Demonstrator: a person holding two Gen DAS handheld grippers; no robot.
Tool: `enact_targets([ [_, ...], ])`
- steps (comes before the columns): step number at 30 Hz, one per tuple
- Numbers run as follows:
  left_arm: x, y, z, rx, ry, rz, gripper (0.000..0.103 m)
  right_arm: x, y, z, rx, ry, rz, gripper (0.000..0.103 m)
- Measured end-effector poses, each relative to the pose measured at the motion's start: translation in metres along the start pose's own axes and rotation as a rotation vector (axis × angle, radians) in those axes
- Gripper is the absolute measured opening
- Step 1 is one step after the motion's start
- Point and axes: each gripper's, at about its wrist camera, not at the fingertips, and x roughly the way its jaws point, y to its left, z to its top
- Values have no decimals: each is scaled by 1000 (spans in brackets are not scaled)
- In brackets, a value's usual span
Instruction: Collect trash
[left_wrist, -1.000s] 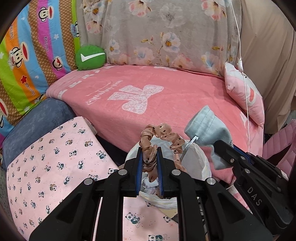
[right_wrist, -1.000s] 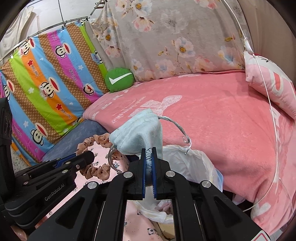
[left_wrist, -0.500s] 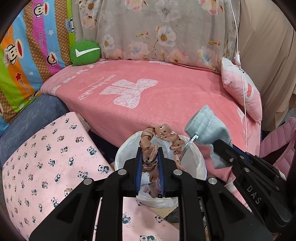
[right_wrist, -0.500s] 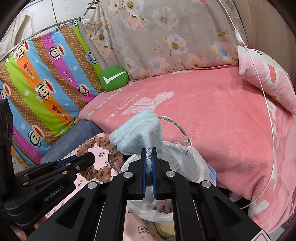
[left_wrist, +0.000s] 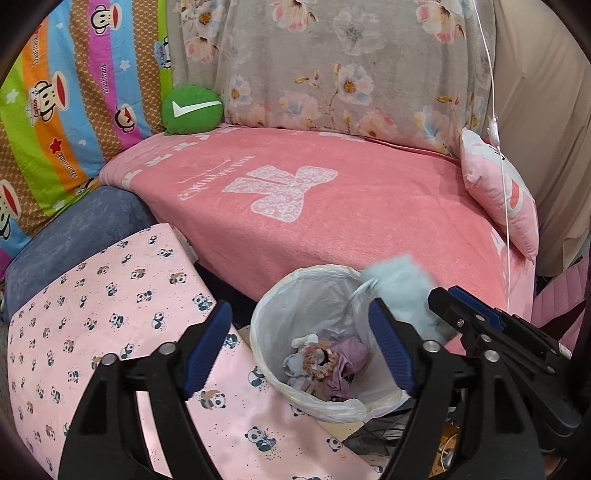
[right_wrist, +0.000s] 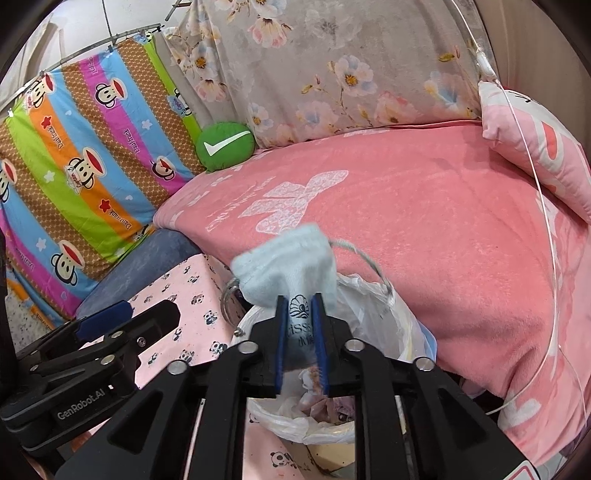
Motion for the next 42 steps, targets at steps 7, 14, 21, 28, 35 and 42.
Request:
enact_targets([
  [7, -6, 20, -6, -44, -13, 24, 78, 8, 9, -4, -27, 27, -7, 36],
  [14, -17, 38, -11, -83, -27, 83, 86, 3, 22, -12, -61, 51, -7, 43],
  [21, -26, 47, -23, -79, -30, 164, 89, -8, 42, -25, -117, 86, -37, 54],
  [28, -32, 53, -34, -76, -32, 196, 92, -15, 55, -40, -167, 101, -96, 63],
  [35, -31, 59, -44, -98, -11, 195, 93, -18, 54, -51, -169, 100, -134, 74],
  [42, -29, 60, -50, -114, 11, 191, 93, -17, 49, -56, -175, 120, -159, 85],
])
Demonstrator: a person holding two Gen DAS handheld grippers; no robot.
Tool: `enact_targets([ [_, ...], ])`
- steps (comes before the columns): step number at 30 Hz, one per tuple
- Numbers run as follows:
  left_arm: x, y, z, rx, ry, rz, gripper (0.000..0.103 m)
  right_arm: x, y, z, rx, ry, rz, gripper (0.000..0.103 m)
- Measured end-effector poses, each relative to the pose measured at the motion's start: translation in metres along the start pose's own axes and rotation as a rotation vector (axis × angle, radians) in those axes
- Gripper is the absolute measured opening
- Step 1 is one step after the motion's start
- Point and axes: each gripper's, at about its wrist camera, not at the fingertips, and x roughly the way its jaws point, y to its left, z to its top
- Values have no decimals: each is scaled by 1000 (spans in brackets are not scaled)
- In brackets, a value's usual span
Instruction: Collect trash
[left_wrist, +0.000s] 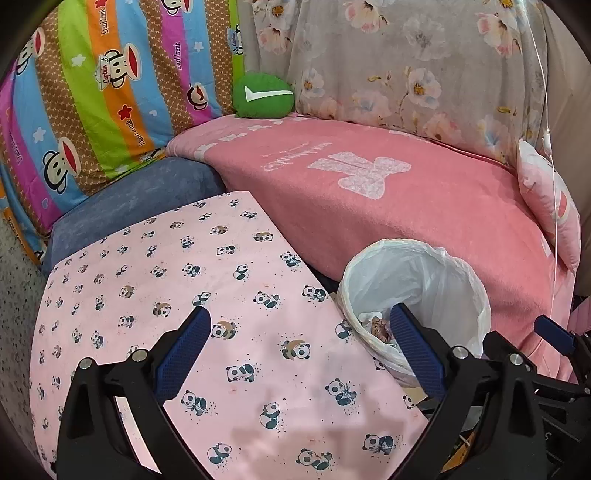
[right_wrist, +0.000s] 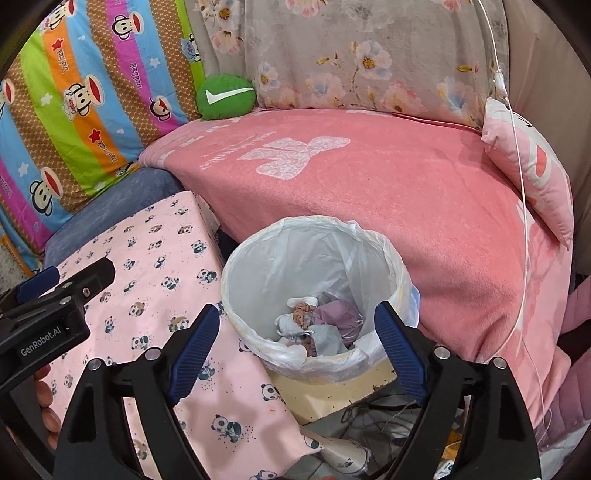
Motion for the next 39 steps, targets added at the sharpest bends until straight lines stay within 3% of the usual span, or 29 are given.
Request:
enact_targets([
  [4, 1, -1, -4, 2, 10, 3, 93, 2, -2, -5, 2, 4, 5, 87],
  [7, 3, -2, -6, 4, 20, 5, 93, 5, -6, -8, 11, 10, 15, 99],
  [39, 10, -16, -21, 42, 93, 47, 95, 6, -9, -18, -32, 25, -54, 99],
])
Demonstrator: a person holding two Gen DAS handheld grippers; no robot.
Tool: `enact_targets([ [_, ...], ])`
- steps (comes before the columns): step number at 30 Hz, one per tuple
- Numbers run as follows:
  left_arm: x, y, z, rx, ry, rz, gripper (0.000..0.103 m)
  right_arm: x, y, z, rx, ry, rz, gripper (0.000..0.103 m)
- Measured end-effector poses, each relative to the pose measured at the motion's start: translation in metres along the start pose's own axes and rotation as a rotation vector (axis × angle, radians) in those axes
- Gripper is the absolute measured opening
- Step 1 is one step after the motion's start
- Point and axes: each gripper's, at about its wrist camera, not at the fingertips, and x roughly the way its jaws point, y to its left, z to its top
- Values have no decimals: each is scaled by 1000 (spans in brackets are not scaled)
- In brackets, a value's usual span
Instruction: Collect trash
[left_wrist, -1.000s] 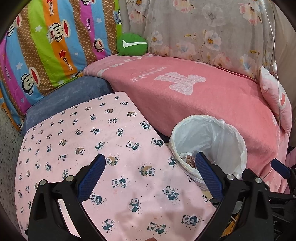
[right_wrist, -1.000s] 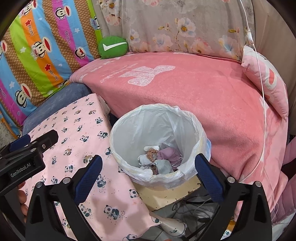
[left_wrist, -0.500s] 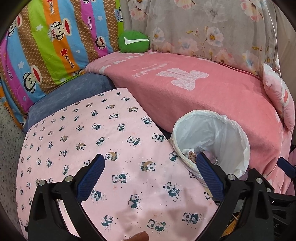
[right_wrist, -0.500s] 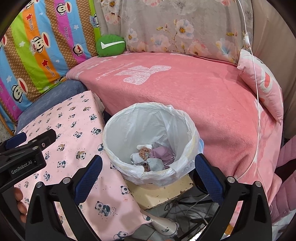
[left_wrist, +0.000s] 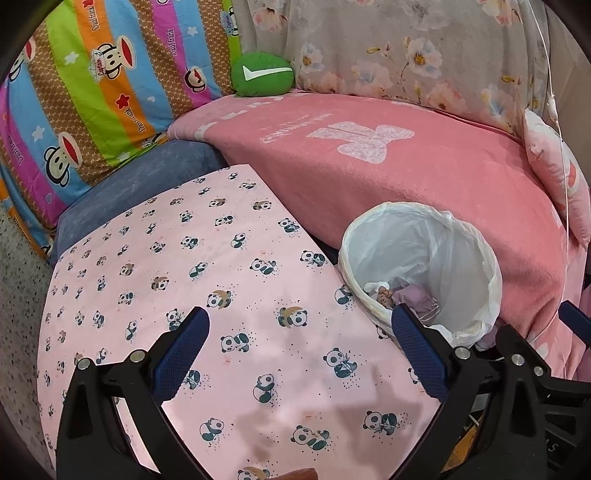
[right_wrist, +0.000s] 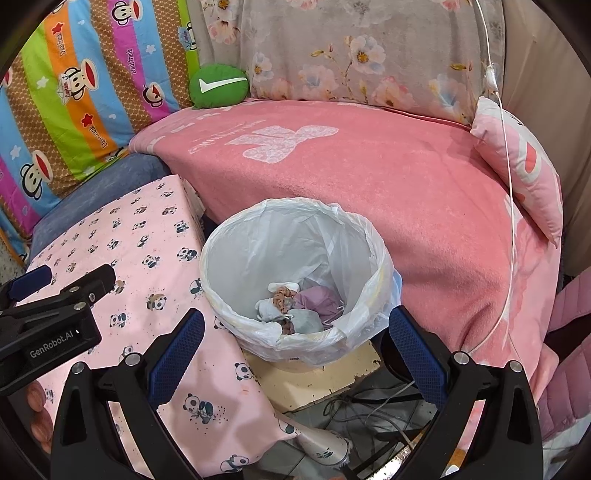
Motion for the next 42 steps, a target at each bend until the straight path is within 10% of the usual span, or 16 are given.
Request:
enact_targets([
  [42, 9, -2, -7, -23, 74, 21, 95, 10, -6, -3, 6, 28, -24, 99],
])
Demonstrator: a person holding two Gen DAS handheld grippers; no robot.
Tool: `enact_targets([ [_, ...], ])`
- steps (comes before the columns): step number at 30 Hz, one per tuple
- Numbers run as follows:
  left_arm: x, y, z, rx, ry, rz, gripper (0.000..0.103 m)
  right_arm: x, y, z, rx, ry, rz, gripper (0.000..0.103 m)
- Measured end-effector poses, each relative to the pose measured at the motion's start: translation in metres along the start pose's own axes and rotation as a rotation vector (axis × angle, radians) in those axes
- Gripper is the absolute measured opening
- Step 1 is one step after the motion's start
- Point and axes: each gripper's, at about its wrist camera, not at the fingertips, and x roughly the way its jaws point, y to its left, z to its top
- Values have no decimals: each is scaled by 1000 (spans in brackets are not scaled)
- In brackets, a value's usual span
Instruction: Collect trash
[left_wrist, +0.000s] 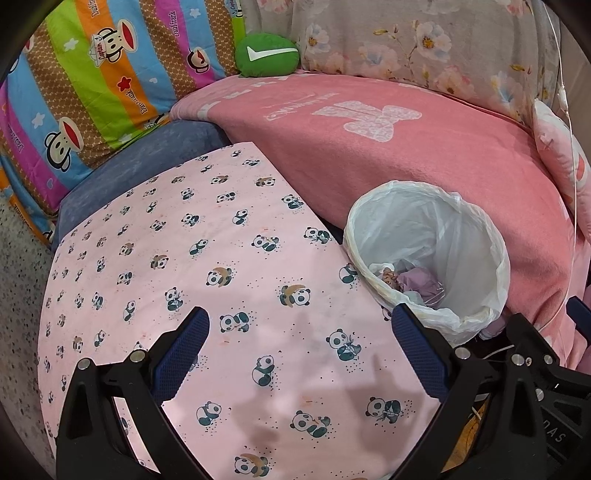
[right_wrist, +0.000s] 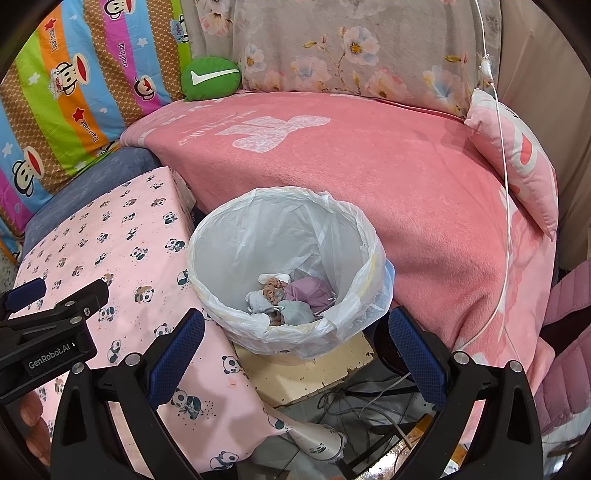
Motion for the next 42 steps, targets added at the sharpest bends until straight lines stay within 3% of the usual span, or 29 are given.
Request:
enact_targets([
  [42, 4, -1, -4, 18, 1, -9, 95, 3, 1, -4, 1, 4, 0, 99],
])
